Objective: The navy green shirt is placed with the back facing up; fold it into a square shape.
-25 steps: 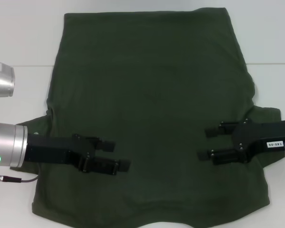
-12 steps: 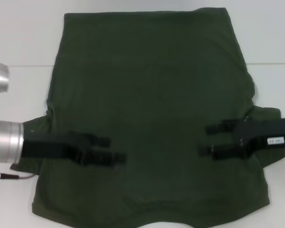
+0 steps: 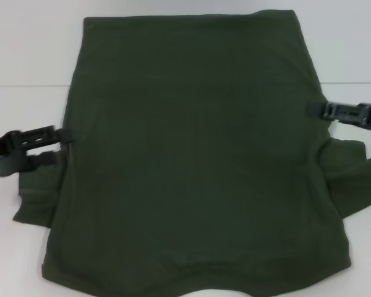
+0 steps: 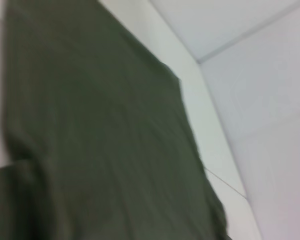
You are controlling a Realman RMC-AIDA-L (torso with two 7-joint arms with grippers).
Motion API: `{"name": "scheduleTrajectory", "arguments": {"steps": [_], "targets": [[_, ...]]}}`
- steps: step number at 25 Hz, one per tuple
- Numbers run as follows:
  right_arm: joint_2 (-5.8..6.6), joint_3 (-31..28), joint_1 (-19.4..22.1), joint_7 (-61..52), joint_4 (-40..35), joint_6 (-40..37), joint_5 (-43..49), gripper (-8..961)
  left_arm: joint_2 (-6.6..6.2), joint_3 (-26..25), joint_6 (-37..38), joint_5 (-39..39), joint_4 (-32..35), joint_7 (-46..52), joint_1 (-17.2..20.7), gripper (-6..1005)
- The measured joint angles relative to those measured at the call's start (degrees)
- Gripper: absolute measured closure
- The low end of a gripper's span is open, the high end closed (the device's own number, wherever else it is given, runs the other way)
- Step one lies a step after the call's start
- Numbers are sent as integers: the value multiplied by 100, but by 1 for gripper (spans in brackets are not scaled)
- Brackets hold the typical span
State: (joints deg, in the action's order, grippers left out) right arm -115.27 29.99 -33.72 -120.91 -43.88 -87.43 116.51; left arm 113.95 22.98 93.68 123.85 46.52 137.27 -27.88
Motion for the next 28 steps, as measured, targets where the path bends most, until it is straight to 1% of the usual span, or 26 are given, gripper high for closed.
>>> {"name": "scheduleTrajectory", "arguments": {"steps": [1,3,4,5,10,13,19,26,28], "targets": [[102,-22,-18,-40,241,72,-78,112,-67,-17,-111,7,-159,2,54,66],[285,-37,-57,-53,673,185,-189,112,-112,-22,-427,27,-325,-88,169,66],[349,-30,-76,-37,820,216,-214,112,-107,-26,-616,26,-388,-247,252,66],[378,-20,-89,-23,894,232,-222,112,-79,-31,-739,10,-415,-436,313,66],[348,-14,-99,71,897,223,-237,112,156,-83,-1300,-51,-460,-1481,548,66],[333,5,-100,108,897,214,-239,112,227,-95,-1508,-51,-505,-1652,642,66],[322,-42,-106,131,901,226,-249,112,296,-157,-1665,-51,-513,-1719,750,66],[321,-53,-92,132,904,234,-349,113,430,-122,-1638,-17,-528,-1813,708,66],[321,-54,-89,136,904,235,-351,113,445,-119,-1609,-18,-530,-1830,713,66]]}}
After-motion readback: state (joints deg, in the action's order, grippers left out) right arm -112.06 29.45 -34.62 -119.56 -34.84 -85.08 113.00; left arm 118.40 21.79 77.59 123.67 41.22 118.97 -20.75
